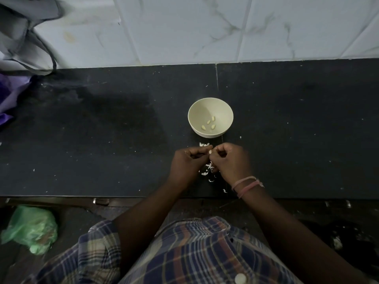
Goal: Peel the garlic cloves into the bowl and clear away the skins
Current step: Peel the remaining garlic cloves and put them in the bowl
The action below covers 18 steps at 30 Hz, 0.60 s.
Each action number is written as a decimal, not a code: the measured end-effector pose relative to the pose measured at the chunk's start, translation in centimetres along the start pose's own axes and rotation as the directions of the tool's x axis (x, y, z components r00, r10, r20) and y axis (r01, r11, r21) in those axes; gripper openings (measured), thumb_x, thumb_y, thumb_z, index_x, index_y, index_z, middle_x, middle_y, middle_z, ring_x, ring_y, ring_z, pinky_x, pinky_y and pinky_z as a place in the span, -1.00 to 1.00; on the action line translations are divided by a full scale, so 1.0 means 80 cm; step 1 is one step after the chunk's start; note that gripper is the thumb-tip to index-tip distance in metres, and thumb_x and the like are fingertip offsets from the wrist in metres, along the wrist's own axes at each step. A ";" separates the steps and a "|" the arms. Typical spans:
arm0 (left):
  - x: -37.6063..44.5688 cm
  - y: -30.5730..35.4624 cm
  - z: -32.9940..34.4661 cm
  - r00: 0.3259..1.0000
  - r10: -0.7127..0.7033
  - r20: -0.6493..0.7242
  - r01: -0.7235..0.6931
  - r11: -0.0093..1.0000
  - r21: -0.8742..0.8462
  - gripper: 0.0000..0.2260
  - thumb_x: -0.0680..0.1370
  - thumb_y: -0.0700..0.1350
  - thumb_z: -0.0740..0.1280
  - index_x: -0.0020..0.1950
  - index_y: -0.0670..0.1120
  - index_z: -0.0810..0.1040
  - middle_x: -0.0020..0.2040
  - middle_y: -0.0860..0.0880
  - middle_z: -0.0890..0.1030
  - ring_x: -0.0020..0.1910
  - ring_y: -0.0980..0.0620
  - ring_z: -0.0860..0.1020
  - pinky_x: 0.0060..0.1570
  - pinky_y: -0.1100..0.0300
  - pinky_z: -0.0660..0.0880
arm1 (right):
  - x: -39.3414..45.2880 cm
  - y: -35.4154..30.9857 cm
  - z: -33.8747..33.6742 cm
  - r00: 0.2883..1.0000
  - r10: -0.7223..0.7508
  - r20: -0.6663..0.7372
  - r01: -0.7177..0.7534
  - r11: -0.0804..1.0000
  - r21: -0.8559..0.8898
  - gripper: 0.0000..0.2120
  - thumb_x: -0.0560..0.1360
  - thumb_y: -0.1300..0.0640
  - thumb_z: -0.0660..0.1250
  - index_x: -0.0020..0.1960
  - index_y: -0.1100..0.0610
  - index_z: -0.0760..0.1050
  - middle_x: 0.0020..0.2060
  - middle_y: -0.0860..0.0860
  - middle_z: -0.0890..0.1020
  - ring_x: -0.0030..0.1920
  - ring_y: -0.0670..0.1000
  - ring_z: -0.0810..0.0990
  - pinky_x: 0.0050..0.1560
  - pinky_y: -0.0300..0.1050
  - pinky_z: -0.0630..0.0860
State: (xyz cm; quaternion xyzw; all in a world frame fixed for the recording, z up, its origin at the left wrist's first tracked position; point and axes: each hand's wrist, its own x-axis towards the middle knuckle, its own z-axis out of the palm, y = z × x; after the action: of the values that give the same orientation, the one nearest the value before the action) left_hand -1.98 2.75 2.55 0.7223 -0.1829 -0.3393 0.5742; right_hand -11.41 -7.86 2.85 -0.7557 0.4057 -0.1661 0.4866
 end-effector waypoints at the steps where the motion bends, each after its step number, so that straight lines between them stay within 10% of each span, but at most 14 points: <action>1: 0.000 0.001 0.000 1.000 -0.003 0.006 0.003 1.000 -0.001 -0.76 0.47 -0.19 0.53 0.14 -0.07 0.73 -0.05 0.00 0.76 0.02 0.03 0.71 0.17 -0.01 0.61 | 0.000 0.000 -0.001 1.000 0.006 0.008 -0.006 1.000 0.020 -0.96 0.43 0.17 0.42 -0.20 0.10 0.63 -0.40 0.01 0.67 -0.46 -0.03 0.65 -0.38 -0.10 0.60; 8: 0.001 0.011 0.001 0.999 -0.004 0.050 0.005 1.000 -0.023 -0.74 0.47 -0.21 0.52 0.16 -0.09 0.72 -0.06 0.00 0.76 0.05 0.00 0.70 0.20 -0.05 0.60 | 0.003 -0.002 -0.010 0.998 0.019 0.064 -0.028 0.989 0.144 -0.92 0.48 0.20 0.39 -0.18 0.17 0.63 -0.40 0.07 0.66 -0.47 0.04 0.63 -0.38 0.10 0.60; 18: 0.013 0.012 0.010 0.961 -0.175 0.216 0.245 0.901 -0.359 -0.83 0.56 -0.36 0.35 0.08 -0.26 0.69 -0.08 -0.22 0.71 -0.16 -0.04 0.65 0.01 0.11 0.58 | 0.004 -0.006 -0.015 0.994 0.051 0.092 -0.069 0.975 0.211 -0.88 0.52 0.19 0.38 -0.16 0.22 0.58 -0.42 0.07 0.60 -0.54 -0.01 0.51 -0.52 -0.23 0.42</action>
State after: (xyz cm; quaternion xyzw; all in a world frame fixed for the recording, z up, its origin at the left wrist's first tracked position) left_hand -1.70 1.27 3.08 0.5786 -0.0847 -0.4919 0.6450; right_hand -11.79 -8.75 3.79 -0.6927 0.3870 -0.1614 0.5868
